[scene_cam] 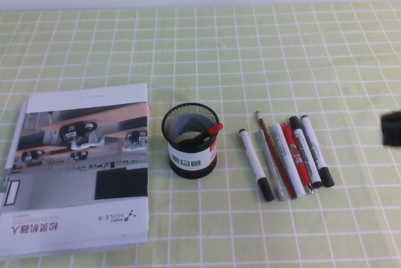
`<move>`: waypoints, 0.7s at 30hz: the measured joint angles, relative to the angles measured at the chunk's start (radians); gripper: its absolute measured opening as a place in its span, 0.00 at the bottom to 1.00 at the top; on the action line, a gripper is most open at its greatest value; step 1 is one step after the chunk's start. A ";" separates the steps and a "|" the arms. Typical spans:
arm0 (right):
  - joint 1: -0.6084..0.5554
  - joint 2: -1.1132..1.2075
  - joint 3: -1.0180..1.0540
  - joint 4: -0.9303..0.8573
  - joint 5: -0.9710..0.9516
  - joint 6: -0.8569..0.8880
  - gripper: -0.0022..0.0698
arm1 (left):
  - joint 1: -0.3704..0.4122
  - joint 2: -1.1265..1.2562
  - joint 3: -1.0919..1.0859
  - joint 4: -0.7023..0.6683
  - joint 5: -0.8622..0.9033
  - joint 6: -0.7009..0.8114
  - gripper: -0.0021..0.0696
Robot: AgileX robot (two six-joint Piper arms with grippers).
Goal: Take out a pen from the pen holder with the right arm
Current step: 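Take a marker out of the pen holder and lay it on the table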
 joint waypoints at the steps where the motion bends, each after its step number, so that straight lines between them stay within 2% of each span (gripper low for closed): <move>1: 0.000 -0.044 0.027 0.007 0.012 0.000 0.01 | 0.000 0.000 0.000 0.000 0.000 0.000 0.02; 12: 0.000 -0.352 0.120 0.052 0.308 -0.024 0.01 | 0.000 0.000 0.000 0.000 0.000 0.000 0.02; 18: 0.000 -0.450 0.207 -0.002 0.254 -0.042 0.01 | 0.000 0.000 0.000 0.000 0.000 0.000 0.02; 21: -0.019 -0.500 0.297 -0.048 0.127 -0.045 0.01 | 0.000 0.000 0.000 0.000 0.000 0.000 0.02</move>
